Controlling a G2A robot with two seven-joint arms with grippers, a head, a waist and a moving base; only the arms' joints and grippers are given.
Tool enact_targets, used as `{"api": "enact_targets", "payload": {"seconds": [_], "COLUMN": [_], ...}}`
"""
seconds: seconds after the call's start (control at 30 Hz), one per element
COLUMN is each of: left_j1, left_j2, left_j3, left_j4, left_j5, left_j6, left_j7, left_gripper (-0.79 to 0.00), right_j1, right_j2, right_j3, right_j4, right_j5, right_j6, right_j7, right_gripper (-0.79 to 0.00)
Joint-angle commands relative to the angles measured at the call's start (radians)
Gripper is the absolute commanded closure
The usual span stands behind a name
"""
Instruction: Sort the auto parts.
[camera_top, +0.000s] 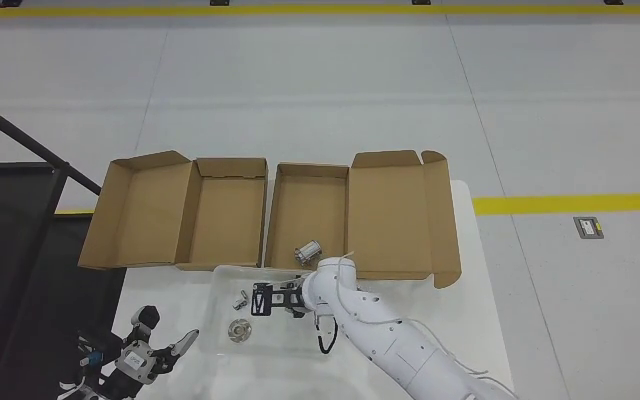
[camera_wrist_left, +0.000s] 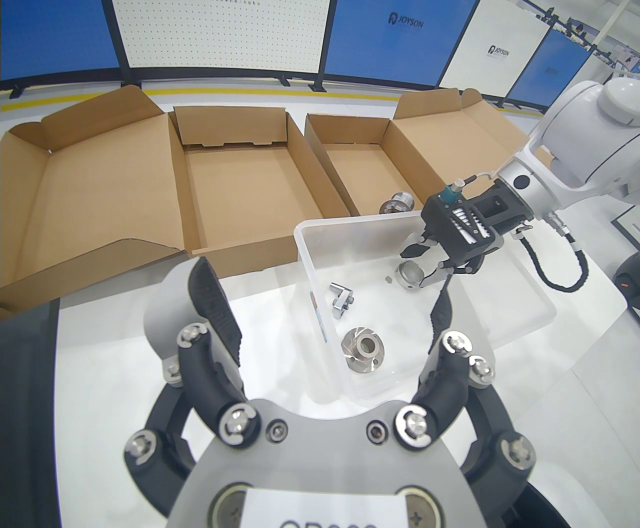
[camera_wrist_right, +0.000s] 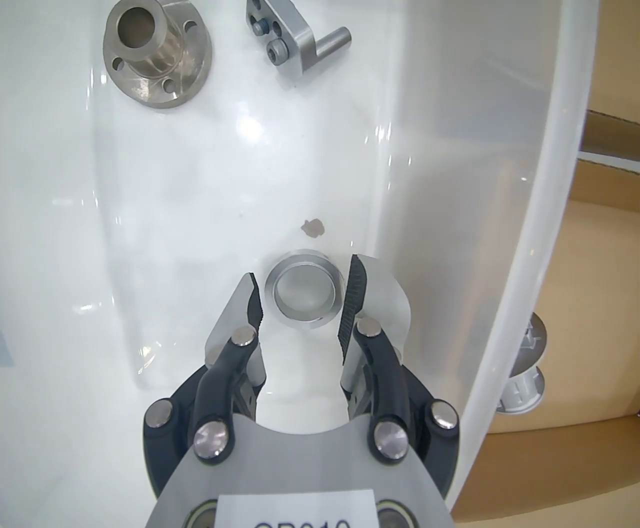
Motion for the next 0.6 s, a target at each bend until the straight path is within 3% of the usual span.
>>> {"api": "enact_targets", "payload": {"seconds": [0.0,0.17,0.57], "left_j1": [0.0,0.0,0.0], "left_j2": [0.0,0.0,0.0], "left_j3": [0.0,0.0,0.0], "left_j4": [0.0,0.0,0.0], "left_j5": [0.0,0.0,0.0], "left_j6": [0.0,0.0,0.0], "left_j7": [0.0,0.0,0.0], "left_gripper": [-0.785,-0.785,-0.785], "right_j1": [-0.009,-0.028,-0.018], "right_j2": [0.005,0.015,0.02], "right_j3": [0.013,0.046,0.087], "right_j4": [-0.011,-0.039,-0.008], "right_j5": [0.004,0.021,0.09], "right_j6": [0.007,0.026,0.01], "right_j7": [0.015,0.04,0.06], "right_gripper": [-0.453,-0.391,-0.382]}}
